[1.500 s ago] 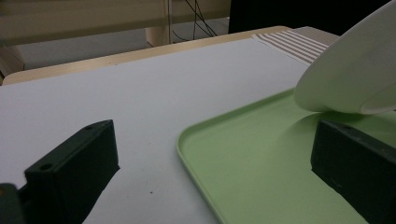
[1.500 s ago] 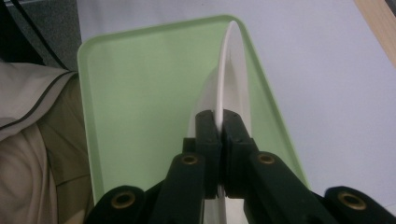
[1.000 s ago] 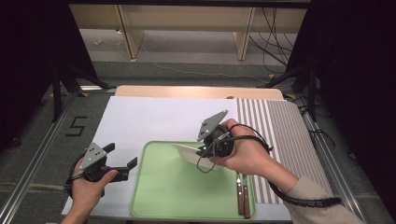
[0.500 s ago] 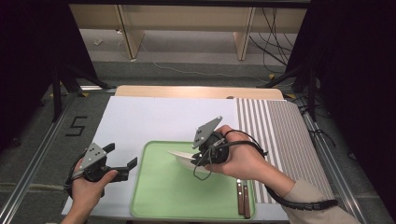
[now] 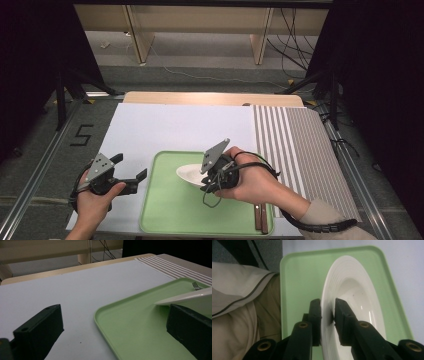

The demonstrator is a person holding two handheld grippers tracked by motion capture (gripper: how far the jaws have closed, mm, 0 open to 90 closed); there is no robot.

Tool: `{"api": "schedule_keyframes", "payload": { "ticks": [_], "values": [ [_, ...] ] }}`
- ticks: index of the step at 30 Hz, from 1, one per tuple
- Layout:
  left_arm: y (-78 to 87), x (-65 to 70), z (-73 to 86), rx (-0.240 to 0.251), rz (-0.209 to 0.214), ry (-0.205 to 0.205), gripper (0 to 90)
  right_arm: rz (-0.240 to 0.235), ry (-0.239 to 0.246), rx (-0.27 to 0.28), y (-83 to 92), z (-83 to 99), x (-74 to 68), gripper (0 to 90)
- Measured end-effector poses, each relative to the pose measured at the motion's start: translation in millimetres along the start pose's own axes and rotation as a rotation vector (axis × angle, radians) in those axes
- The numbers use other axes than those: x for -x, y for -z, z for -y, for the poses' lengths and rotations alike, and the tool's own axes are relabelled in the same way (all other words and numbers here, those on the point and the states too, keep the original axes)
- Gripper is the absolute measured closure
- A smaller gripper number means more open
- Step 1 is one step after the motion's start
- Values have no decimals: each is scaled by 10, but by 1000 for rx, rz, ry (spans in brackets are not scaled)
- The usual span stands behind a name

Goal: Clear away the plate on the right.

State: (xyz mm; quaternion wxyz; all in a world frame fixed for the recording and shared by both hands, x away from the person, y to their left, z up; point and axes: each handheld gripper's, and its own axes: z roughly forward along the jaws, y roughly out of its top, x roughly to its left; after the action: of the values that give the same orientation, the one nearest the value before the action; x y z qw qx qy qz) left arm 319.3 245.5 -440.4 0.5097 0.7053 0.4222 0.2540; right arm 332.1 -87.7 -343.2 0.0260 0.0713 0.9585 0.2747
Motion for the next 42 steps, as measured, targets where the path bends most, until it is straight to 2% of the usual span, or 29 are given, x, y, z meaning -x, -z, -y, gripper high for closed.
{"api": "schedule_keyframes", "payload": {
  "ticks": [8, 15, 23, 26, 29, 37, 39, 42],
  "values": [
    [0, 0, 0, 0, 0, 0, 5, -8, 13, -13, -111, 37, -58, 737],
    [1, 2, 0, 0, 1, 0, 4, -38, 15, -29, -201, 75, -100, 713],
    [0, 2, 0, -1, 1, -2, 5, -50, 29, -69, -344, 137, -126, 682],
    [-1, 1, 1, -1, 1, -2, 5, -53, 2, -49, -393, 161, -128, 676],
    [-2, 2, 1, -2, 1, 0, 5, -55, 9, -46, -399, 160, -122, 673],
    [0, 3, 0, -2, 1, -2, 5, -88, -13, -55, -468, 191, -152, 643],
    [0, 3, 0, -1, 1, -2, 5, -92, 6, -65, -517, 204, -163, 629],
    [1, 2, 1, -1, 1, -2, 5, -97, -6, -77, -571, 210, -203, 612]
  ]
}}
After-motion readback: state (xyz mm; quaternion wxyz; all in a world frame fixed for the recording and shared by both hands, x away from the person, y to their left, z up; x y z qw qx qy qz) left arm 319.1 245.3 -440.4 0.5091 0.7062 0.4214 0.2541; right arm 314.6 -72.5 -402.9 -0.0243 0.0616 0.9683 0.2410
